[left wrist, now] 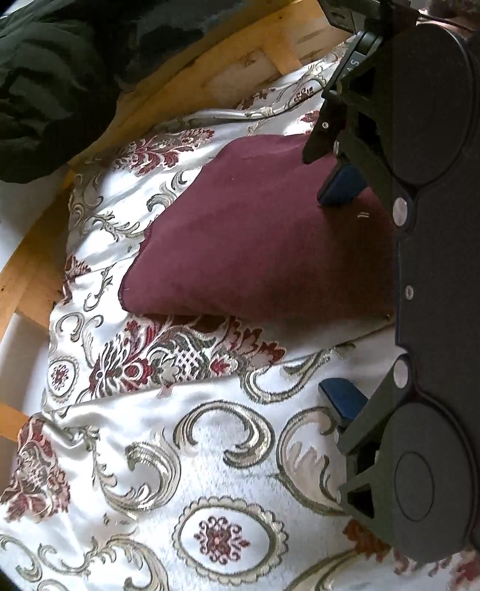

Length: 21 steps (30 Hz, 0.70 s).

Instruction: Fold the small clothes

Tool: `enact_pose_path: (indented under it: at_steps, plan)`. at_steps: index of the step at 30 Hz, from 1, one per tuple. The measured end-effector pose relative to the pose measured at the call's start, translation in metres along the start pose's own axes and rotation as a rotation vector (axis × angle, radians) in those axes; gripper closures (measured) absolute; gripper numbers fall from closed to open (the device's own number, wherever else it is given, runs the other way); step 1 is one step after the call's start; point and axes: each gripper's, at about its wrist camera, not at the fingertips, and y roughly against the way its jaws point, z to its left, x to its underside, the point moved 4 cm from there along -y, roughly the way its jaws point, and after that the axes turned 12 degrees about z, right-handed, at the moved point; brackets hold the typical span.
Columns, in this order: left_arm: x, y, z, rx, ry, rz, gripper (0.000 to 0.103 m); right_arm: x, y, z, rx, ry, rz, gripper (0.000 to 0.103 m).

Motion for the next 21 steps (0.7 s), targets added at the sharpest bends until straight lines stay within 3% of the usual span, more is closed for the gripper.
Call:
enact_pose_path:
  at_steps: [11, 21]
  plan:
    - [-0.004, -0.008, -0.006, 0.039, -0.001, 0.03, 0.029, 0.001, -0.005, 0.004, 0.01, 0.011, 0.003, 0.015]
    - [-0.004, -0.013, -0.011, 0.022, 0.005, 0.035, 0.039, 0.002, -0.007, 0.007, -0.01, 0.023, 0.007, 0.028]
